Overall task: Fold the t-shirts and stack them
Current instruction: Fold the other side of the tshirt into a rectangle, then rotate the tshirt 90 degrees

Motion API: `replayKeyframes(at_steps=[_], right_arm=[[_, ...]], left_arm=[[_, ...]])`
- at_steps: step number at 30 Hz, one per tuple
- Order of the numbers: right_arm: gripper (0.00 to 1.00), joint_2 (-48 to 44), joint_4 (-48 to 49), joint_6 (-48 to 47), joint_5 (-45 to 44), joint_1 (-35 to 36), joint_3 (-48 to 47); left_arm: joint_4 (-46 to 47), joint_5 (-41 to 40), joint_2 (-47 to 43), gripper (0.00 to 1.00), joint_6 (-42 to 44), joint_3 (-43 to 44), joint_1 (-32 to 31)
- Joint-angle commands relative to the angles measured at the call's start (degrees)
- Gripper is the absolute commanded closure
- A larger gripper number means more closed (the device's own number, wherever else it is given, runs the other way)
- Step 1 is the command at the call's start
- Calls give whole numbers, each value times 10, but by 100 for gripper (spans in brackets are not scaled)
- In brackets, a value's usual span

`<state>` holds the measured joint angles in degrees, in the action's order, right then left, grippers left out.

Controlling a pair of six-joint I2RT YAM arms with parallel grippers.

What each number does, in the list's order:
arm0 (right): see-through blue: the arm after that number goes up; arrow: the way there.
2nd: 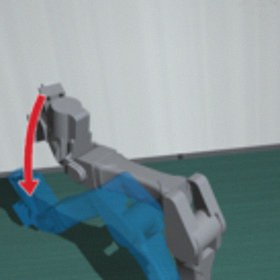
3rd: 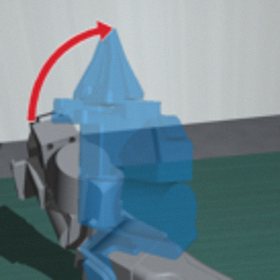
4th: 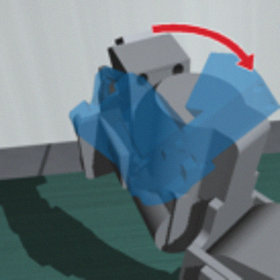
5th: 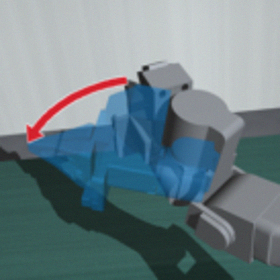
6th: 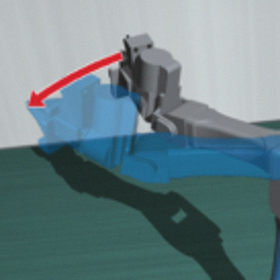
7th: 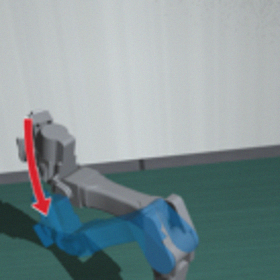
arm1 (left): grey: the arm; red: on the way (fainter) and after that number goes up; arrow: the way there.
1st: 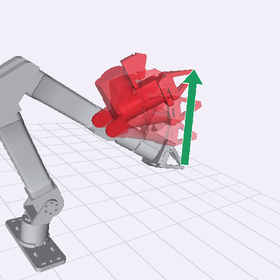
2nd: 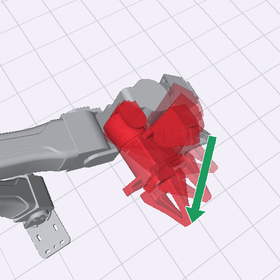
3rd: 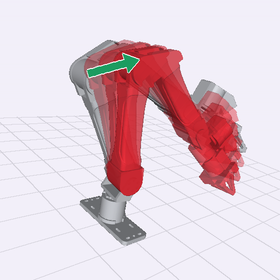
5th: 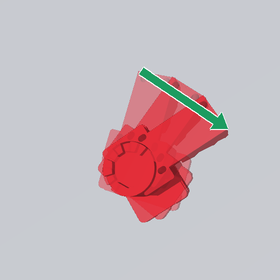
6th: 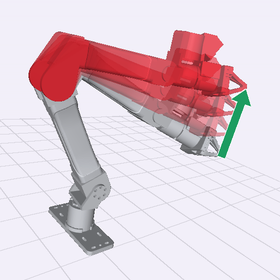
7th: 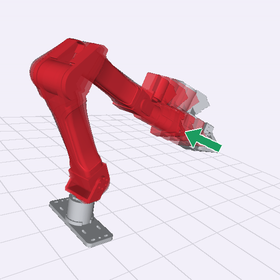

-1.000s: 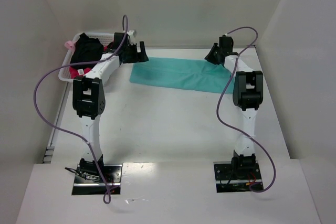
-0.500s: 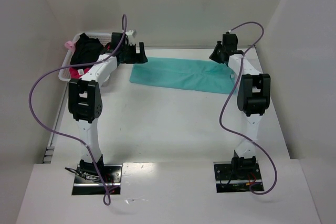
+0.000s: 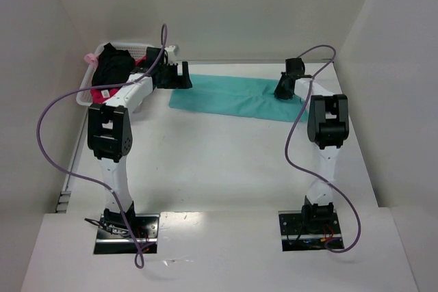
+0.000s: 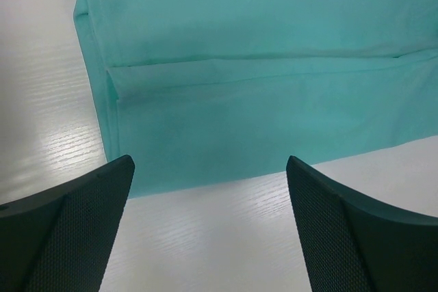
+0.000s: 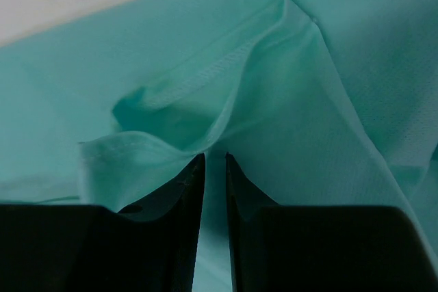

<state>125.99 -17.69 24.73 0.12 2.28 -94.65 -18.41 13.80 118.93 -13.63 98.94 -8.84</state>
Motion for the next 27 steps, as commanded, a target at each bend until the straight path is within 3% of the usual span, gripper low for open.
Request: replayKeyframes(at_steps=[1,17,22,23,25,27], right_arm=[[76,31,-15,-14,-24,11,-43],[76,130,-74,-21,-32,21,-231],[55,32,-51,-27,-62,21,-198],[43,12,-44,-27,-67,21,-187],[31,-43,-33,-27,-59,21,-160],[12,-78,-28,-27,-43,21,-142]], left_arm=[[5,1,-41,0,19,-3,-3],[-18,13,-35,0,40,4,-3],[-71,-31,-46,0,208,56,-41],[-83,-37,-38,0,242,80,-48],[-91,-81,-20,0,321,87,-69],[-84,-141,3,2,359,95,-80]])
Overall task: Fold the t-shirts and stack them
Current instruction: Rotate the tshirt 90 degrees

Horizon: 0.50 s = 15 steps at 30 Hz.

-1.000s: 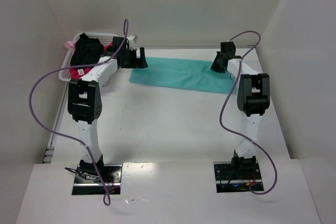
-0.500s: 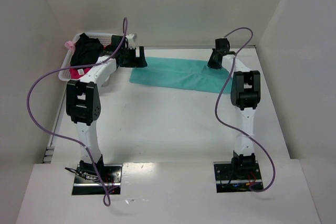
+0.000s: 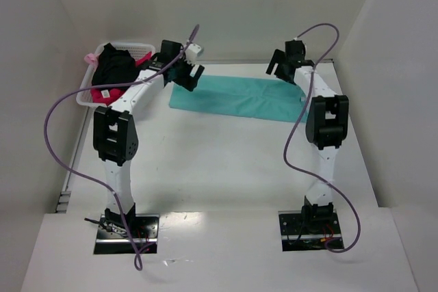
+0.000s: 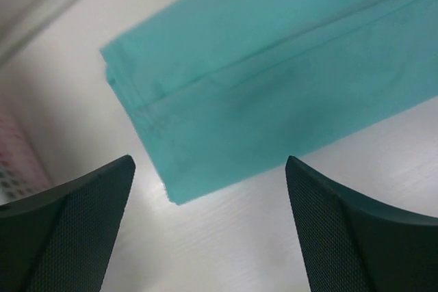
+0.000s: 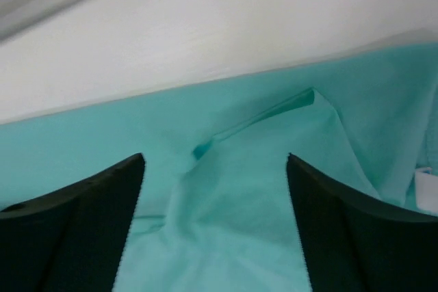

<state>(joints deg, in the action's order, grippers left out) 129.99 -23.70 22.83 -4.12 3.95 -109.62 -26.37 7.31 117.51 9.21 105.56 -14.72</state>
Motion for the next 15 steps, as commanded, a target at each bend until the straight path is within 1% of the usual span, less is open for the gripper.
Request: replayKeyframes(at_steps=[1,3,5,7,10,15], right_arm=[[7,-134,32,-8,10,4,32],[0,-184,32,6,25,4,60],[0,-233,46,13,36,4,113],[0,-261,52,13,36,4,168],[0,-289,41,13,10,4,203],[0,-319,41,8,15,4,244]], left_arm=[[-4,-98,26,3,163,29,-32],[13,-126,45,5,189,29,-38],[28,-107,50,5,205,24,-38],[43,-79,67,5,213,24,-32],[59,-34,86,3,213,39,-27],[53,-18,153,1,213,97,-27]])
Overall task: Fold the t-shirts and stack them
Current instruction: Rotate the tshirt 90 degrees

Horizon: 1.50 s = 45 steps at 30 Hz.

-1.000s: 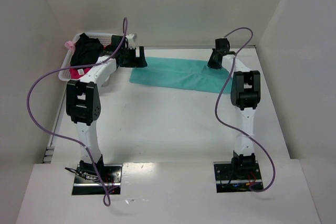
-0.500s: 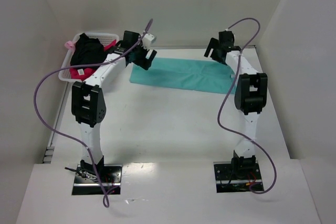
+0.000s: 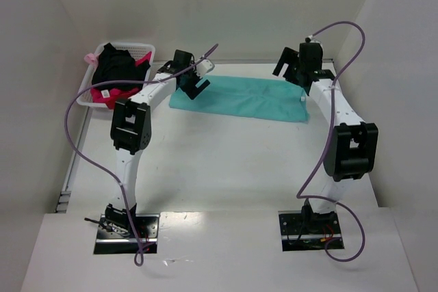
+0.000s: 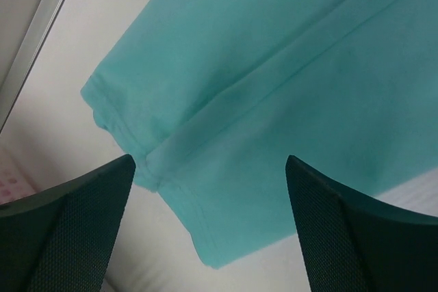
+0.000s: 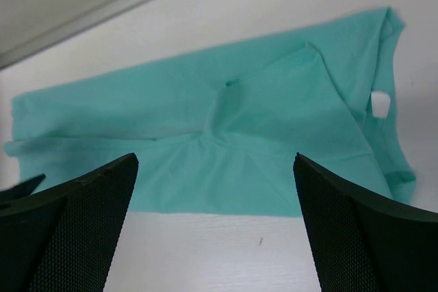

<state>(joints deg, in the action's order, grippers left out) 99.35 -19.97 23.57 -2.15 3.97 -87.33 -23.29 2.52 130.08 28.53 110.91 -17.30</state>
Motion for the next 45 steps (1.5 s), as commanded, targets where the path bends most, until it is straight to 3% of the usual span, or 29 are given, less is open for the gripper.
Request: replayKeyframes(at_steps=[1,6,22,40,45], right_arm=[[0,-13,4,1,0,4,28],[0,-13,-7,1,6,4,40],[0,22,-24,11,11,4,33],[0,24,-38,17,-18,4,62],[0,1,-26,17,-18,4,88]], left_arm=[[22,37,36,1,20,61,-1],[10,116,74,0,3,94,16],[-72,115,123,0,-34,132,27],[-134,31,62,0,-9,-6,-70],[-182,62,43,0,-49,-27,-100]])
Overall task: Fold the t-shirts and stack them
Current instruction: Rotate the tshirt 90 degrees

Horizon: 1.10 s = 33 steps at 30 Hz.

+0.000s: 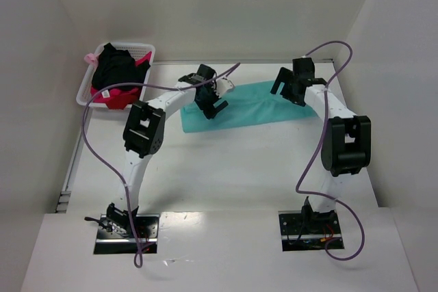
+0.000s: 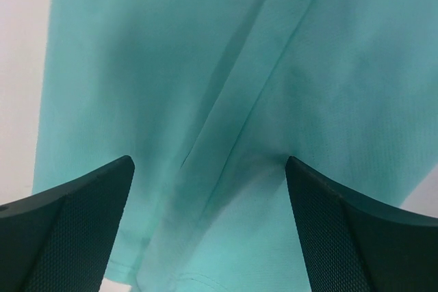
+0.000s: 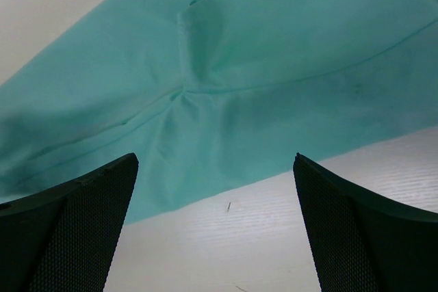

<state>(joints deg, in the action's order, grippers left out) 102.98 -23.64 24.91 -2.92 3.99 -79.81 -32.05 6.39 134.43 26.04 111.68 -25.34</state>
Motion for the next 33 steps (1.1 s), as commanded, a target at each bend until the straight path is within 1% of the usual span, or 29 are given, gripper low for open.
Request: replayKeyframes(at_steps=[1,5,7,9,15,21,26,33], right_arm=[[0,-40,11,4,-10,4,13],[0,-45,11,10,-17,4,31],[0,-45,11,10,-17,4,39],[0,-45,11,15,-24,4,44],[0,-34,16,15,-31,4,34],[0,-18,22,21,-25,4,33],[0,25,18,21,-25,4,26],[0,49,18,15,-46,4,15]], left_arm=[[-94,23,-6,0,-36,-44,-32],[-93,41,-40,0,-63,-108,-56],[-79,67,-58,0,-72,-145,-64],[-72,82,-82,0,-85,-165,-74],[-67,88,-126,0,-107,-223,-112],[-62,128,-132,0,-149,-233,-134],[-62,136,-138,0,-161,-259,-147],[-38,153,-155,0,-204,-285,-205]])
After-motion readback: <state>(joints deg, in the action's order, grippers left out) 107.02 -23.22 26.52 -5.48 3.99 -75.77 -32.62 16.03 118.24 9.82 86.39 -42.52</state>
